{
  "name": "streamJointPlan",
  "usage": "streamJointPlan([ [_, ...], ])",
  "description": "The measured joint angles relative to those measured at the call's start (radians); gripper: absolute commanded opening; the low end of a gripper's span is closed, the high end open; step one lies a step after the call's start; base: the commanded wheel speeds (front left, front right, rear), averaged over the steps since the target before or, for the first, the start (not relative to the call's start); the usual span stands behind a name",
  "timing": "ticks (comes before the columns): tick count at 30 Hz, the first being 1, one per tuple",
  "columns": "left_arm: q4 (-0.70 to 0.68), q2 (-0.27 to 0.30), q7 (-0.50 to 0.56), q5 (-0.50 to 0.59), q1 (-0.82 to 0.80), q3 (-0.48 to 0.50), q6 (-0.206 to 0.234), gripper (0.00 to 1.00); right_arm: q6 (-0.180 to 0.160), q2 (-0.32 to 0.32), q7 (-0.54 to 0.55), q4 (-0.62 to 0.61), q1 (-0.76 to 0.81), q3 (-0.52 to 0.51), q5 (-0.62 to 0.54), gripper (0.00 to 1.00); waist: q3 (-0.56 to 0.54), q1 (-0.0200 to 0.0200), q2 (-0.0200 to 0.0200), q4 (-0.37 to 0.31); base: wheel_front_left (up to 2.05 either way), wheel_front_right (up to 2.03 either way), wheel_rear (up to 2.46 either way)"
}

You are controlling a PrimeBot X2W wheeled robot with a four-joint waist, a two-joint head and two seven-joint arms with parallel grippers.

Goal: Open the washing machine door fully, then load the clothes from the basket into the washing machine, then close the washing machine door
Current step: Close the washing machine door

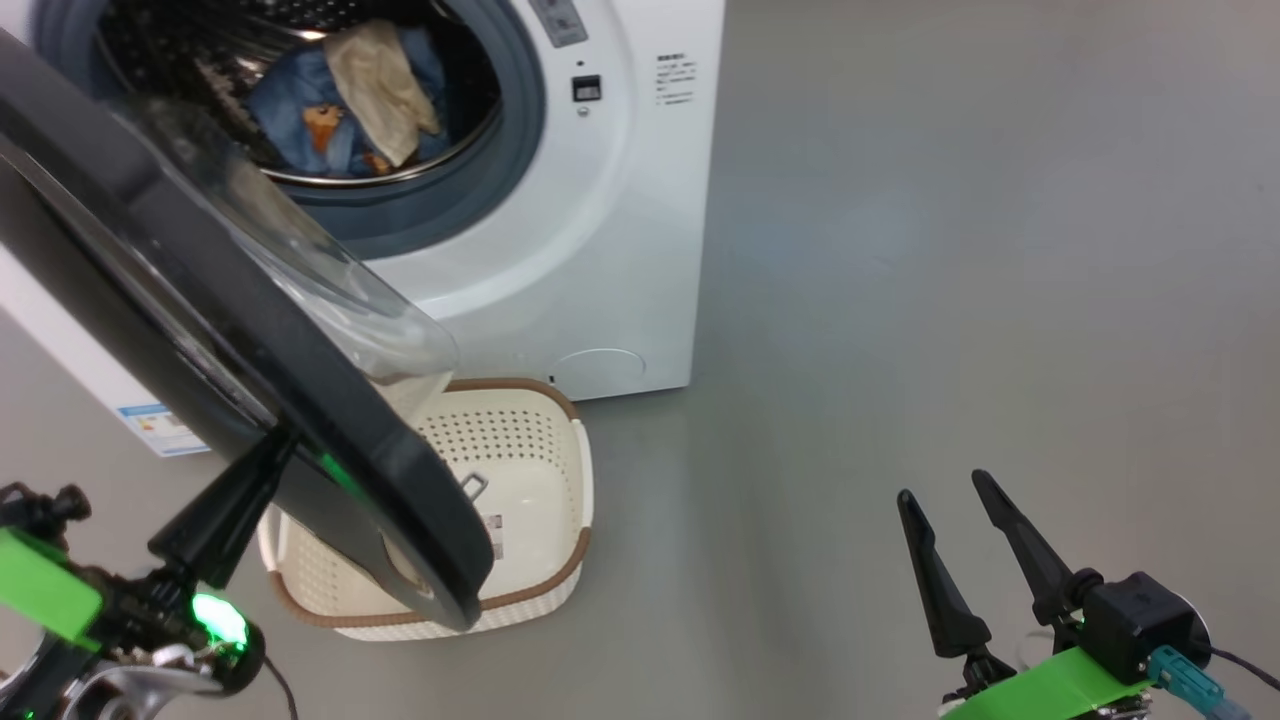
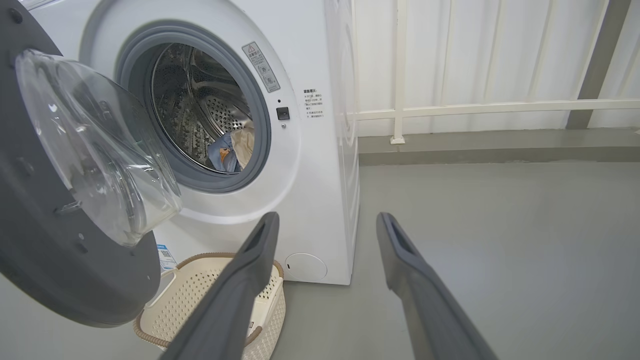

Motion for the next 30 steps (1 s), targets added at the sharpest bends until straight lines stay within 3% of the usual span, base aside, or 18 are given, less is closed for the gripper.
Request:
streamJointPlan([
  [16, 0.204, -0.072, -0.03, -0.005, -0.193, 0.003, -0.035, 0.0, 0.0, 0.003, -0.024, 0.046, -0.054, 0.02, 0.008, 1.0, 0.04, 0.0, 0.0, -0.116, 0.0, 0.0, 0.0],
  [30, 0.317, -0.094, -0.033, 0.0, -0.272, 0.007, -0.055, 0.0, 0.0, 0.004, -0.037, 0.077, -0.077, 0.037, 0.009, 1.0, 0.051, 0.0, 0.0, -0.154, 0.0, 0.0, 0.0],
])
